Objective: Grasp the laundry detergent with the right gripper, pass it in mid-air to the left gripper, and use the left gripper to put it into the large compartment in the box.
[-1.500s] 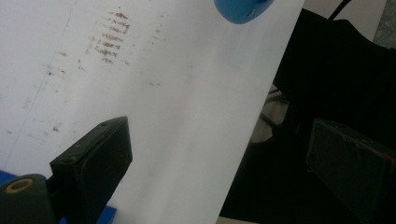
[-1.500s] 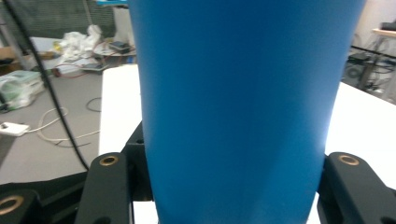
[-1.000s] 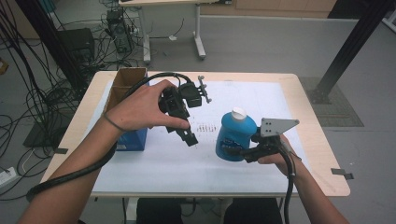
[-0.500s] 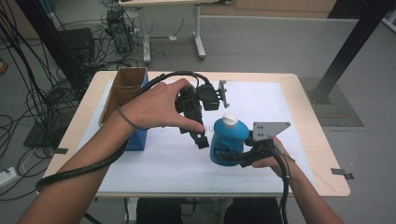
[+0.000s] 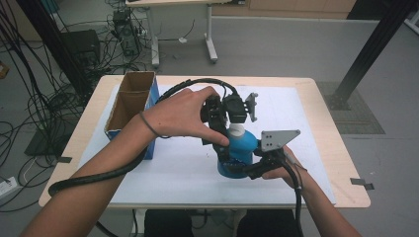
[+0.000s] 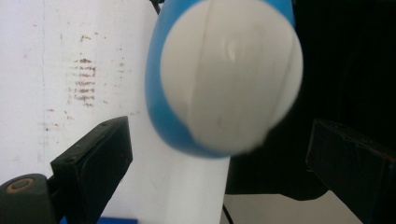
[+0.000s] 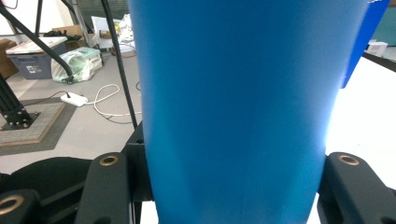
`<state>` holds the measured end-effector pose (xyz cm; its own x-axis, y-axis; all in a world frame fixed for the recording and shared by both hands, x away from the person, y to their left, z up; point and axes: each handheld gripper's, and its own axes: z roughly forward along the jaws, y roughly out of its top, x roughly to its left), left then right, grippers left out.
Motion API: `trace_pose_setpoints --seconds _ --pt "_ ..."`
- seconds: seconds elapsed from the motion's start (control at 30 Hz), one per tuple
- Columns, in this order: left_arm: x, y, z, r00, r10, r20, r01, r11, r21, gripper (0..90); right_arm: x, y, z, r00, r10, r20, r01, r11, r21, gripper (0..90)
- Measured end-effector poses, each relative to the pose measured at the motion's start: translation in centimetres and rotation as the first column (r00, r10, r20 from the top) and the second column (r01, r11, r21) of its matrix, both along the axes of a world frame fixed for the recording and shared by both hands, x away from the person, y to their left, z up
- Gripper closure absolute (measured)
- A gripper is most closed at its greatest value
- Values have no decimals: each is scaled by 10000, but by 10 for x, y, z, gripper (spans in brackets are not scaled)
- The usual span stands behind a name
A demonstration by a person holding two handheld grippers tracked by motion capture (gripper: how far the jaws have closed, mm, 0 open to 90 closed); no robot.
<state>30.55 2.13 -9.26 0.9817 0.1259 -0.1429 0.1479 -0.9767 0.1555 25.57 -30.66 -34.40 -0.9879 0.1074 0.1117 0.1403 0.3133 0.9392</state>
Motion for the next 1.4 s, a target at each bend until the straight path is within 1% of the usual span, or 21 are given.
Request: trace_pose_setpoints --seconds 0.2,0.27,0.3,0.33,0.57,0.63,0.9,1.13,1.4 --pt "0 -7 -3 9999 -129 -65 129 9999 45 74 1 5 0 9999 143 -25 -143 9999 -5 424" --pt "-1 -13 -4 9997 -242 -36 243 9996 149 74 2 8 1 9997 261 19 -261 9996 -67 424" --pt "-1 -13 -4 9997 -242 -36 243 9996 149 74 2 8 1 9997 261 19 -261 9996 -67 424" --pt "0 -17 -5 9994 -341 -67 343 9992 207 74 2 9 1 9994 342 8 -342 9994 -73 424" --pt "-1 -25 -6 9986 -528 -54 529 9979 384 75 4 12 0 9987 511 -59 -511 9987 -81 424" --pt "-2 -27 -6 9982 -605 3 604 9971 473 75 4 12 0 9987 501 -58 -502 9987 -101 424" --pt "-2 -26 -5 9978 -656 10 655 9968 461 74 4 12 -2 9986 518 -92 -519 9986 -84 424" --pt "-1 -22 -4 9982 -588 65 586 9976 365 76 4 12 -3 9988 477 -79 -478 9988 -85 424" --pt "-2 -21 -2 9983 -569 97 565 9977 369 79 3 11 -3 9992 404 -78 -405 9991 -80 424"
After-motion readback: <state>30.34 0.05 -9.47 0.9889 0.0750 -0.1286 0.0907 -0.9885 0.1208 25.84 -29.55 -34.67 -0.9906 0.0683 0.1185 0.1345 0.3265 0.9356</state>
